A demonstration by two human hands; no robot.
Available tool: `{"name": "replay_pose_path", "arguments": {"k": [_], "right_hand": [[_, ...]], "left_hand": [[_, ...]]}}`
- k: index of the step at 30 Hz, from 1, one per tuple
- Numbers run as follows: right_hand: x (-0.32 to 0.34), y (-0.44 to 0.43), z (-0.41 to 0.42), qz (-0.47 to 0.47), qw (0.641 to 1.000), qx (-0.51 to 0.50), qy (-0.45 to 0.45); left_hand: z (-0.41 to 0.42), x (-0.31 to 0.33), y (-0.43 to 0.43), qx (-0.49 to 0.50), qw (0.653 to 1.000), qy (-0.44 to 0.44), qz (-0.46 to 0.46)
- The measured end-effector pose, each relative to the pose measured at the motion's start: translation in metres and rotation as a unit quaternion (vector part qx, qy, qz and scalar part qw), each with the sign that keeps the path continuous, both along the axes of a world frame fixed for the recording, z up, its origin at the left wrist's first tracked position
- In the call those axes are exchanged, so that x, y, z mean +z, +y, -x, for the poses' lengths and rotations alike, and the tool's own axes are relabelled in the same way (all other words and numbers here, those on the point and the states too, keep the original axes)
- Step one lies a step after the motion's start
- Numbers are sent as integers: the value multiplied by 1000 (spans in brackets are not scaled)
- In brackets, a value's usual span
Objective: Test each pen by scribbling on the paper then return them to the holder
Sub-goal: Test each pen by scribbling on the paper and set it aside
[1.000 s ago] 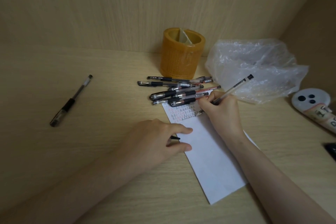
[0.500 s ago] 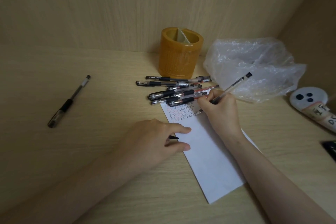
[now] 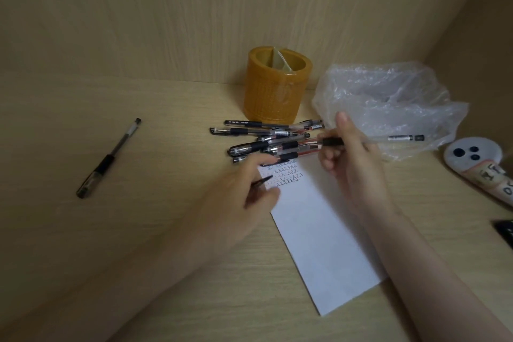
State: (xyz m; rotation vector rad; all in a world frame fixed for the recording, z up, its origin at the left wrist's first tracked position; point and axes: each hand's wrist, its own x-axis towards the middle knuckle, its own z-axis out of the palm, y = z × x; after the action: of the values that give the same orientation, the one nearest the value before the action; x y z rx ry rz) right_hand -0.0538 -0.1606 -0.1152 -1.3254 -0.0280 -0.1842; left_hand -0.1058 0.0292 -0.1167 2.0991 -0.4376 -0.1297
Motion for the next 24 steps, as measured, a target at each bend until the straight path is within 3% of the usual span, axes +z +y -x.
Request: {"name": "replay_pose_path", "arguments": {"k": [3,5,9,24], "right_hand": [[2,6,2,-68,991,107,37],[3,10,5,-33,989,141,17],[3,12,10,38,994,105,-8],[2,14,13,63,993,100,-17]], "left_hand": [[-2,2,0,-12,998,15,66],[-2,1,0,-28,997,11,72],[-4,-1,1,-14,995,6,98],[-4,2,0,0,993,10,117]]}}
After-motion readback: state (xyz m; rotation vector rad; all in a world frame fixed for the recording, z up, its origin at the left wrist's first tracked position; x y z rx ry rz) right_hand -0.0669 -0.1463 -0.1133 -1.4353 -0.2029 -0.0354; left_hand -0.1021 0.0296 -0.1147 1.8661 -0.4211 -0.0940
